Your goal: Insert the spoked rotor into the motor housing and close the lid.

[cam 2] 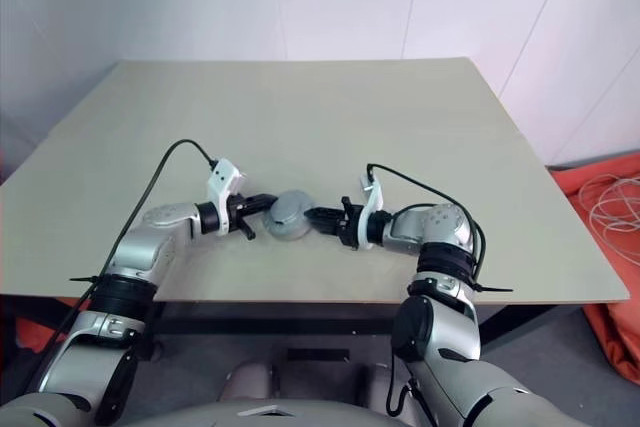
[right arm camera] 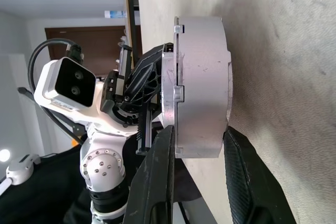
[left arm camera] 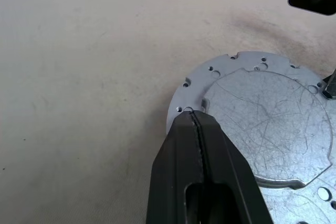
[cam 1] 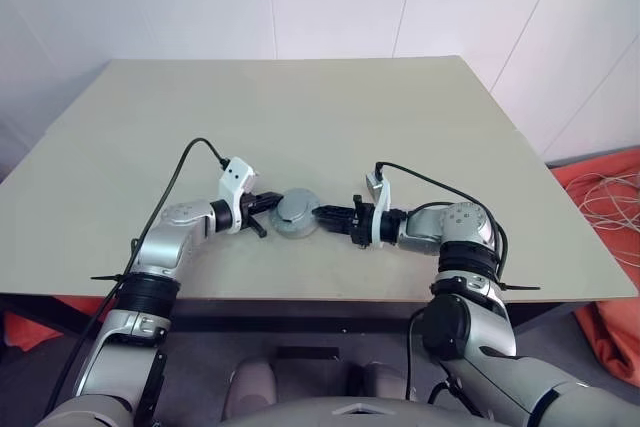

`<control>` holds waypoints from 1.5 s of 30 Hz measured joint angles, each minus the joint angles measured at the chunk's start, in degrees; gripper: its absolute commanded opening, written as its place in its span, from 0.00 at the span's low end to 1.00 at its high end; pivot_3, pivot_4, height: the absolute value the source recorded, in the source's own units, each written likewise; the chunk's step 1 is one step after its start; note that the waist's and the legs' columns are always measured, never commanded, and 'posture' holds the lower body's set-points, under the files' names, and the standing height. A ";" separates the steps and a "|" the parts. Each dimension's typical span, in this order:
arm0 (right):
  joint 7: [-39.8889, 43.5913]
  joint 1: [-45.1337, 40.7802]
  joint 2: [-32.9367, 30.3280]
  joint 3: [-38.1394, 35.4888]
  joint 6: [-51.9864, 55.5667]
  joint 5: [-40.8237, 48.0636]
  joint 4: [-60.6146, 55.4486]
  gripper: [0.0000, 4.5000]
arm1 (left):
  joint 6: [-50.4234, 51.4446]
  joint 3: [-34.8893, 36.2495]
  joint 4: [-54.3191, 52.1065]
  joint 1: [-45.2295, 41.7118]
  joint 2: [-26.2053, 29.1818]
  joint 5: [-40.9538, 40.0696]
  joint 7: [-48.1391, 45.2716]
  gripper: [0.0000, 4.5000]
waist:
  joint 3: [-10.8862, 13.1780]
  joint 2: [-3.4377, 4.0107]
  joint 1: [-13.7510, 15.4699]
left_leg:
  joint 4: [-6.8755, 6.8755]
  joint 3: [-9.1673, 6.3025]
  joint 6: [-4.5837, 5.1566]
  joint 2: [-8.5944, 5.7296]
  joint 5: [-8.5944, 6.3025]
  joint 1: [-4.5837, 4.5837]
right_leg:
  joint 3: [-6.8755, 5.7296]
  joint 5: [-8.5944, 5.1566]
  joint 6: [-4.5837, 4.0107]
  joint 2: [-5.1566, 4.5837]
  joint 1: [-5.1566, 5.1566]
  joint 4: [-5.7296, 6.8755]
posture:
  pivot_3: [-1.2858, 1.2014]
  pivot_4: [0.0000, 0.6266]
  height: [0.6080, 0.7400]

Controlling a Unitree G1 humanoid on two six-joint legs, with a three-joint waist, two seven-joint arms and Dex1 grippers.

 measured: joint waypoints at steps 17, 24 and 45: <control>0.00 0.48 0.89 -0.44 0.14 1.04 -2.59 0.24 | 27.56 27.14 -1.14 -1.27 -6.36 -24.86 14.97 0.20 | 0.01 0.00 -0.34 | -0.02 -0.07 0.03 0.00 -0.01 -0.52 | -0.09 0.03 -0.06 0.01 -0.36 -0.10 | 0.52 0.00 1.00; 0.01 0.46 0.71 -0.36 0.06 1.18 -2.61 0.24 | 35.47 34.62 -2.10 2.50 -7.06 -36.25 16.47 0.71 | 0.01 0.00 0.04 | 0.01 -0.06 0.08 0.01 -0.04 -0.52 | -0.11 0.03 -0.04 0.01 -0.36 -0.13 | 0.52 0.00 1.00; -1.74 -4.10 0.54 -3.16 0.69 8.30 -2.66 0.24 | 50.77 48.61 5.99 3.16 -14.93 -59.23 36.38 1.00 | 0.01 0.00 1.07 | 0.05 -0.10 0.06 -0.01 -0.03 -0.52 | -0.11 0.04 0.01 0.01 -0.30 -0.18 | 0.52 0.00 1.00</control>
